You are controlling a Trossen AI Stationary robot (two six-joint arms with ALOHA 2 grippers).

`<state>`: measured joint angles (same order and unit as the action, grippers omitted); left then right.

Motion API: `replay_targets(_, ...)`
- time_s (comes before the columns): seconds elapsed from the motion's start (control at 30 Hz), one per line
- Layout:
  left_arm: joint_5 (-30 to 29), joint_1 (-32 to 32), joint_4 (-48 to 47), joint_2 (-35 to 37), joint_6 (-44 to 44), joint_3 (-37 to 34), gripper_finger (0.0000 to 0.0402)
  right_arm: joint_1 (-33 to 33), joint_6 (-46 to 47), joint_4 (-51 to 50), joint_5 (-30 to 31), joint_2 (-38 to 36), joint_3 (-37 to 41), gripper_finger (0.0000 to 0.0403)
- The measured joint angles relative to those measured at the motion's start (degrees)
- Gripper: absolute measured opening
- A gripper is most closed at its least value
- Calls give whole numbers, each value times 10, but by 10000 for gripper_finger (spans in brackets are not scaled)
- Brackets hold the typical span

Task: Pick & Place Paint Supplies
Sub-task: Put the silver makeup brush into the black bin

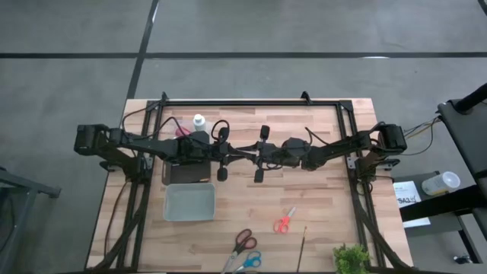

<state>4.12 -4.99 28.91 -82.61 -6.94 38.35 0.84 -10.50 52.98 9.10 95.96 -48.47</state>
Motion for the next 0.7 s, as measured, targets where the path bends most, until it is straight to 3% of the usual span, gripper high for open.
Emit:
replay_targets(0.43,0,0,0,0,-1,0,22,0,1,0,0,0,0,20)
replay_targets(0.7,0,0,0,0,0,0,22,0,102,1,10,0,0,20)
